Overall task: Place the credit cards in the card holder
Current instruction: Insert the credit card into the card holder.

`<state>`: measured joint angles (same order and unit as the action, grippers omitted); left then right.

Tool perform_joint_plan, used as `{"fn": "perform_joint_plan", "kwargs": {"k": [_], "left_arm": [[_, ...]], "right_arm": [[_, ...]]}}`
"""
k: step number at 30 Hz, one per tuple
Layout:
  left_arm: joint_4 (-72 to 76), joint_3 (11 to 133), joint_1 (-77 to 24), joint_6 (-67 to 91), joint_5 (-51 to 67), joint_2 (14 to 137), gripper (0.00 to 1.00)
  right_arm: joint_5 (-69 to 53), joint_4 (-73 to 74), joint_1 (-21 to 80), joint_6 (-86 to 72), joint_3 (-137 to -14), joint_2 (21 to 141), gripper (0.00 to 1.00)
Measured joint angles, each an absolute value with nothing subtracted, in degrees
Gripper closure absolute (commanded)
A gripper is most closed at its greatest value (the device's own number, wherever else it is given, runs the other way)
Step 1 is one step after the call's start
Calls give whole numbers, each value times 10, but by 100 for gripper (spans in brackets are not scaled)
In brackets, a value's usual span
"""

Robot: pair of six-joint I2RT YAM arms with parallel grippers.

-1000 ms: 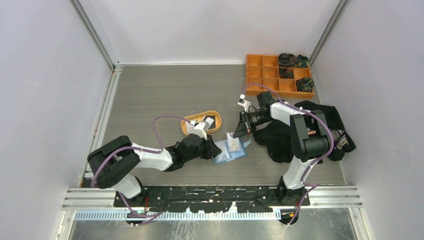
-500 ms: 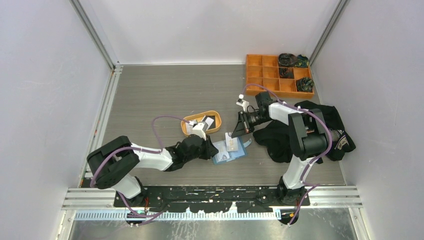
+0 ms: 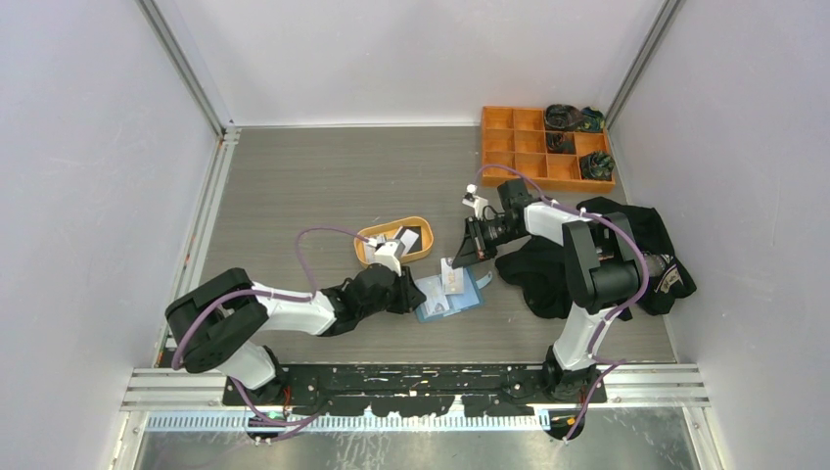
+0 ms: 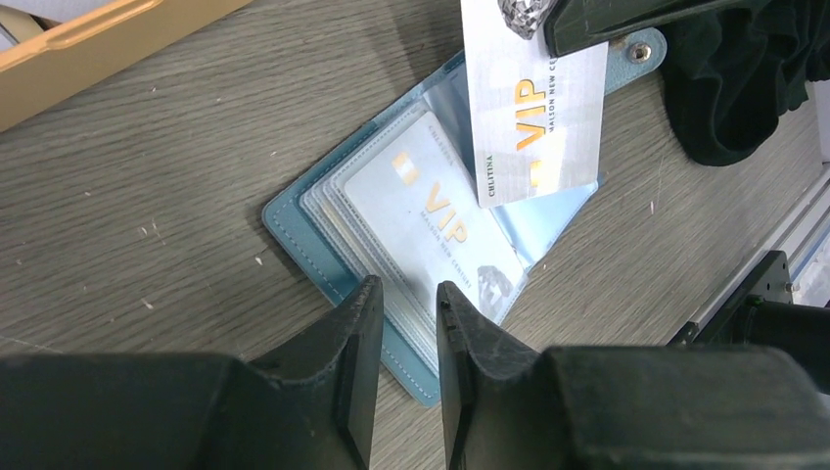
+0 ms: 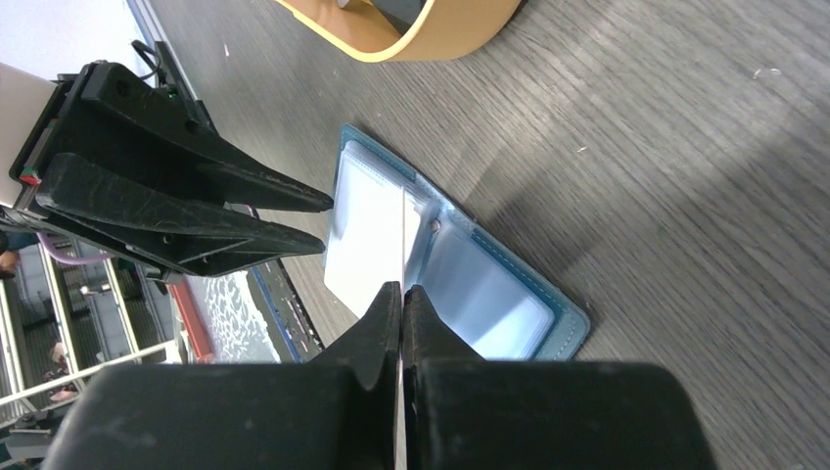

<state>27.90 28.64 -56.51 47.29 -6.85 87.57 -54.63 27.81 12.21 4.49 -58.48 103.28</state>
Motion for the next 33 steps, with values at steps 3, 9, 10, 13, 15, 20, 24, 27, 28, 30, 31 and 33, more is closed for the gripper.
{"fn": "perform_joint_plan", "kwargs": {"k": [3,9,10,13,15,20,24,27,28,30,31,33], "left_arm": [[271,283,-565,473,-69,870,70],[255,279,-565,475,-69,859,68],[253,279,-565,475,-69,859,68],[249,279,-565,476,-69,859,61],[248,279,-565,478,-69,859,60],[241,279,-565,481,-70,859,58],[231,279,-565,483,-73,859,57],[229,279,-565,487,-75,859,57],[229,279,-565,488,-75,859,57],[229,279,-565,489,-75,859,57],[229,279,-565,489,-75,859,57],[228,279,-565,489,-75,859,57]], "right_arm": [[-542,278,122,42,-585,1033,99],[-540,279,122,42,-585,1033,99],[-540,279,123,42,-585,1033,99],[-540,279,124,42,-585,1033,99],[-538,279,126,42,-585,1033,99],[-534,278,138,39,-585,1033,99],[-534,269,147,24,-585,1035,99],[-534,254,149,5,-583,1036,99],[-534,247,149,-3,-581,1036,99],[-534,233,149,-19,-576,1036,99],[-533,227,149,-28,-573,1036,99],[-529,215,148,-44,-565,1035,99]]}}
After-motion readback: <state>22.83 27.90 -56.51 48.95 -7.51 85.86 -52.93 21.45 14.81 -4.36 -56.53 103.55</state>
